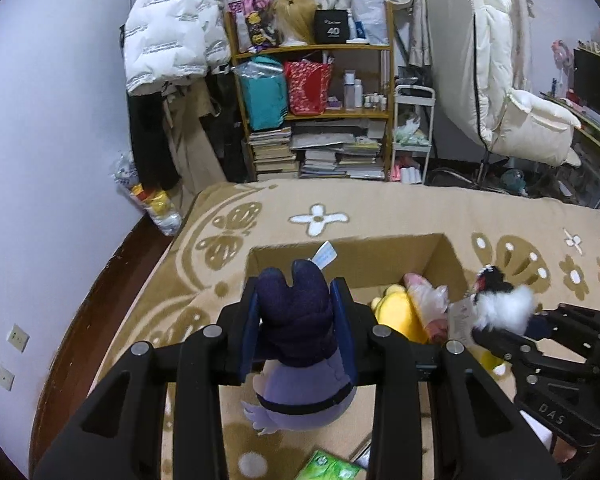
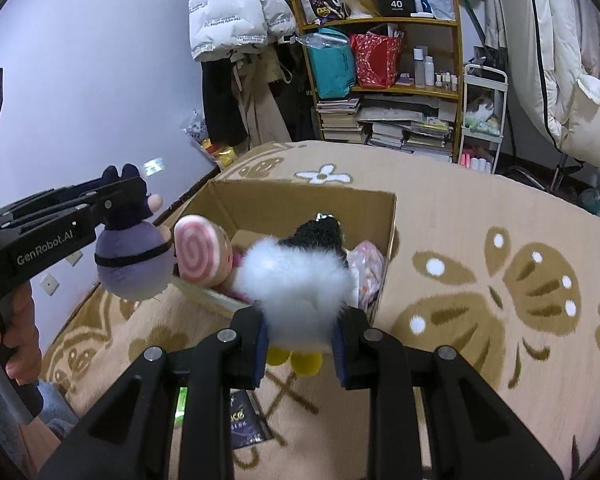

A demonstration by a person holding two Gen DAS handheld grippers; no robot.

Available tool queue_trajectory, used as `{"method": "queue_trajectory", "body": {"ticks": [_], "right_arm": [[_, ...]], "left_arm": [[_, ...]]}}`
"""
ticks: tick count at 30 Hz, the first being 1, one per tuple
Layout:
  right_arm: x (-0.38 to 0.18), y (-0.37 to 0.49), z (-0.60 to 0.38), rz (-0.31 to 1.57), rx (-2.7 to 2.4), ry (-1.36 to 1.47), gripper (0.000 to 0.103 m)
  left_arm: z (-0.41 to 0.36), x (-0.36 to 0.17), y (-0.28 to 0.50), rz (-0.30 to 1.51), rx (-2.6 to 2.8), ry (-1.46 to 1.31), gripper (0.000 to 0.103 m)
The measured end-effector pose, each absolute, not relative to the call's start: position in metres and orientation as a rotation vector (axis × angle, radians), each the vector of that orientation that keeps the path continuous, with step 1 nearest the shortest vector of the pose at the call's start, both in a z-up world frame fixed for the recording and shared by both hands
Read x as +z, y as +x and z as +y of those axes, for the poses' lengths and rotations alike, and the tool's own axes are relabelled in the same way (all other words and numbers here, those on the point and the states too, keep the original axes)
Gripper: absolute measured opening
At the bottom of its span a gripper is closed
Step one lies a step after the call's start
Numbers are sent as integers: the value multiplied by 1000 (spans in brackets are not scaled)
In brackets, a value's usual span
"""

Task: Organize soft objects
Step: 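Lift the purple doll with the left tool while the right tool carries the white plush over the box, then open the left gripper dropping the doll into the box while the right gripper releases the plush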

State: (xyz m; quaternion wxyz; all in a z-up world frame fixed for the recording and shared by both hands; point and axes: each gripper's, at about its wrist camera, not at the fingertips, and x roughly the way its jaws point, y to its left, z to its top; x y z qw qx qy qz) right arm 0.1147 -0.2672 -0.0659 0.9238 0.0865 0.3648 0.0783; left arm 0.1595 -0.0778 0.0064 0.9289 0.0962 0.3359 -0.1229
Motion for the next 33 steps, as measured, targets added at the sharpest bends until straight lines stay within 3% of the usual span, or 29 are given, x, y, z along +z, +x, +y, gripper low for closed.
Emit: {"method": "queue_trajectory", "body": {"ticks": [1,12,33], "right_arm": [[-66,116,-268,746,164,181,27],[-73,147,-277,740,181,177,27],[-105,180,-278,782,186,144,30]], "left_arm": [[-79,8,161,684,-258,198,33],[-92,22,192,624,-271,194,33],[-112,-37,229,767,-332,164,37]]}}
